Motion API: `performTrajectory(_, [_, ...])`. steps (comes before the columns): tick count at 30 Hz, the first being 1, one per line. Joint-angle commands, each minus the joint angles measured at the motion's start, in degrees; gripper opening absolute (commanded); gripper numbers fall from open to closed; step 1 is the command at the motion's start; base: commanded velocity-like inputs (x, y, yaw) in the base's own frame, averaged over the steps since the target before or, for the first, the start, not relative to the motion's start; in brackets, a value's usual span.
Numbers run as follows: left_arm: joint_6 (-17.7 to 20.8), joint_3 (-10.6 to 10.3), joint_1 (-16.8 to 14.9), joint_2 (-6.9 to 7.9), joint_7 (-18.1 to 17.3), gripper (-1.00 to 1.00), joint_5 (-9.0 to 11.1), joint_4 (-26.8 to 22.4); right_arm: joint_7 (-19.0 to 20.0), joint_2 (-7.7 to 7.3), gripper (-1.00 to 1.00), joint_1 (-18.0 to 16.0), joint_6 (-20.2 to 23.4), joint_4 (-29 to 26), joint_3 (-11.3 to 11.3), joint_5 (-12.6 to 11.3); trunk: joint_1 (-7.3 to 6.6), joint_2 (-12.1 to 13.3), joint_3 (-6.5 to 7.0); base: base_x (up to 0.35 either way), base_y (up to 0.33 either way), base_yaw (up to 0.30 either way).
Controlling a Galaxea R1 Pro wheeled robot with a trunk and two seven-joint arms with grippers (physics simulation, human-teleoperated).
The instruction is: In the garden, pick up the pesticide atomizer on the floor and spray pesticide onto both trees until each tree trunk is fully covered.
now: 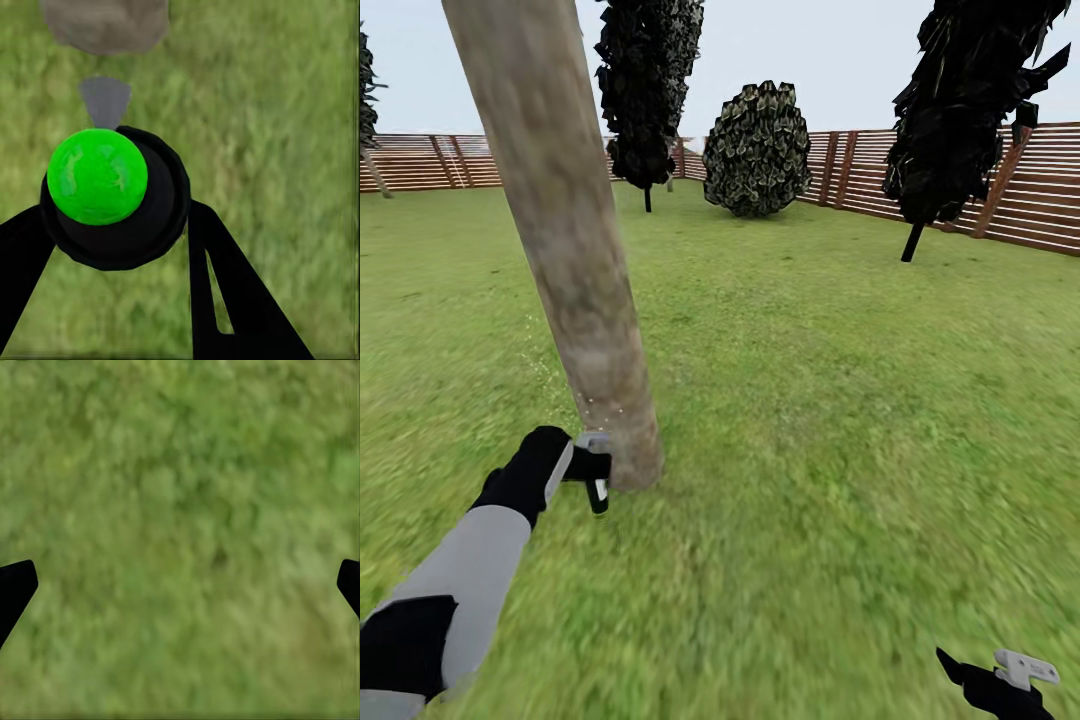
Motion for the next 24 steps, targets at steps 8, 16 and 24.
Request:
performTrajectory(8, [4.88,-0.17,-7.77,0.65,-0.75,-1.00,-0.08,0.01,0.00,-0.14,1.00,0.00,0.00,-0.03,-0.09,0.00,0.00,0.00,-0.01,0.000,0.000,0.000])
performTrajectory(16, [5.10,-0.33,-10.42,2.16,-0.79,-1.00,-0.39,0.01,0.00,-0.20,1.00,0.00,0.00,-0.08,-0.09,0.00,0.00,0.00,-0.01,-0.006,0.000,0.000])
performTrajectory(24, [5.05,-0.44,-10.26,1.72,-0.79,-1.00,-0.35,0.01,0.00,-0.21,1.00,0.00,0.00,-0.09,-0.09,0.00,0.00,0.00,-0.01,-0.143,0.000,0.000])
